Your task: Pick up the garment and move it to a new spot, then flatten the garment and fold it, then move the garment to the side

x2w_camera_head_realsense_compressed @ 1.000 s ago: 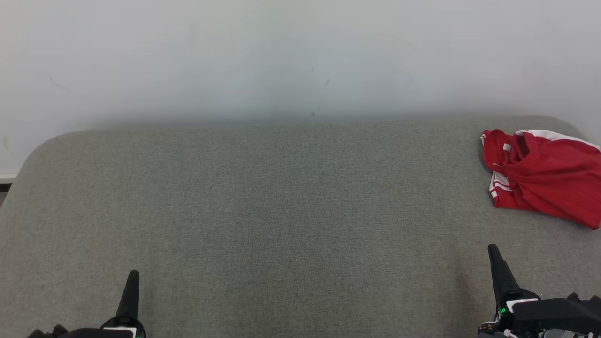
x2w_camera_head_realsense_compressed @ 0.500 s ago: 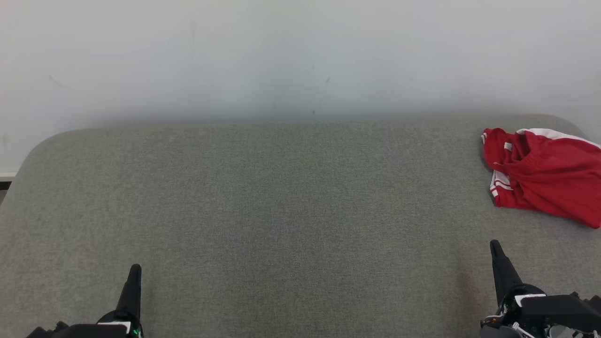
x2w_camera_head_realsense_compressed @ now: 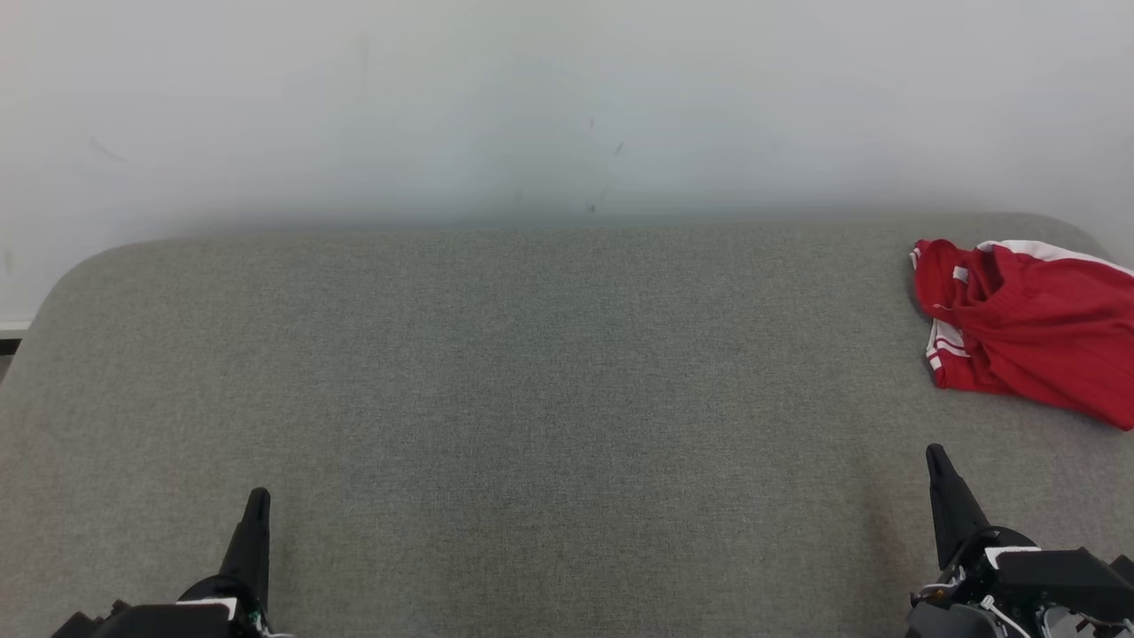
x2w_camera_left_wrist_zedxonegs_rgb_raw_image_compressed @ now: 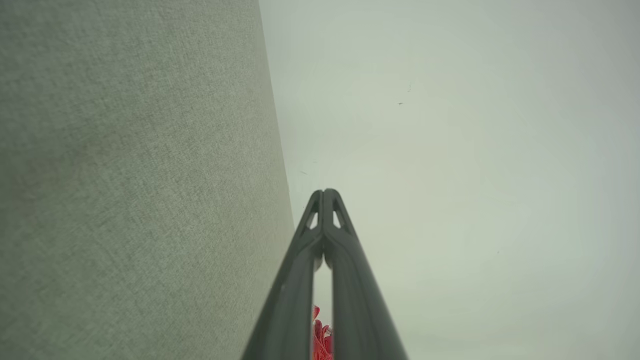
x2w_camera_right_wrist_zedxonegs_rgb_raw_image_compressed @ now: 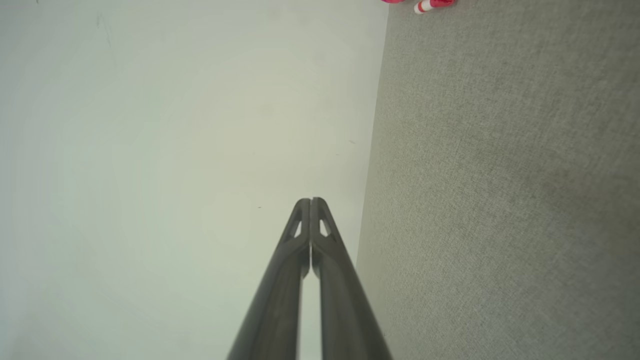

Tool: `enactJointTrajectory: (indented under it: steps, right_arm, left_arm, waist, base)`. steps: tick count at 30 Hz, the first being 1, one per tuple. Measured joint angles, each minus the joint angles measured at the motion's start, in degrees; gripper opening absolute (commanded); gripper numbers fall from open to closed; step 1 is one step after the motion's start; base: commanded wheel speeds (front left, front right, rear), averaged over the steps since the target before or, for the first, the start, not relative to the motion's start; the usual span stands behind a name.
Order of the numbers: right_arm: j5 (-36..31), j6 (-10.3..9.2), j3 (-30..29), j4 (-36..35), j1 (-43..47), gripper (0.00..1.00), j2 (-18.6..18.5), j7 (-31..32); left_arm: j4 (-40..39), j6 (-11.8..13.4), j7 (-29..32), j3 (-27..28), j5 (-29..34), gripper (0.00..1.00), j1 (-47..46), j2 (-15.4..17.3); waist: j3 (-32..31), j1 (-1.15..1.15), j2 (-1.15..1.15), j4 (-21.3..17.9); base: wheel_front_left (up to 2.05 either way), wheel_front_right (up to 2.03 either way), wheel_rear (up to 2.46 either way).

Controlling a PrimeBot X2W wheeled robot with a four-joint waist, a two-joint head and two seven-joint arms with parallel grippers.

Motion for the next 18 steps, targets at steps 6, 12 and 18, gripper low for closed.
enactJointTrajectory:
  steps: [6, 12, 18]
  right_arm:
    - [0.89, 0.00, -0.24, 0.11, -0.10, 0.00, 0.07, 0.23]
    - [0.88, 0.00, -0.34, 0.12, -0.11, 0.00, 0.14, 0.32]
    - [0.85, 0.00, -0.48, 0.12, -0.12, 0.00, 0.23, 0.48]
  left_arm:
    - [0.05, -0.01, 0.29, 0.03, -0.87, 0.00, -0.13, -0.02]
    - [0.07, -0.01, 0.29, 0.03, -0.88, 0.00, -0.14, -0.03]
    - [0.07, -0.01, 0.29, 0.04, -0.88, 0.00, -0.15, -0.03]
  waist:
    - [0.05, 0.00, 0.00, 0.01]
    - [0.05, 0.00, 0.00, 0.01]
    - [0.05, -0.01, 0.00, 0.01]
  base:
    - [0.00, 0.00, 0.00]
    - [0.00, 0.00, 0.00]
    - [0.00, 0.00, 0.00]
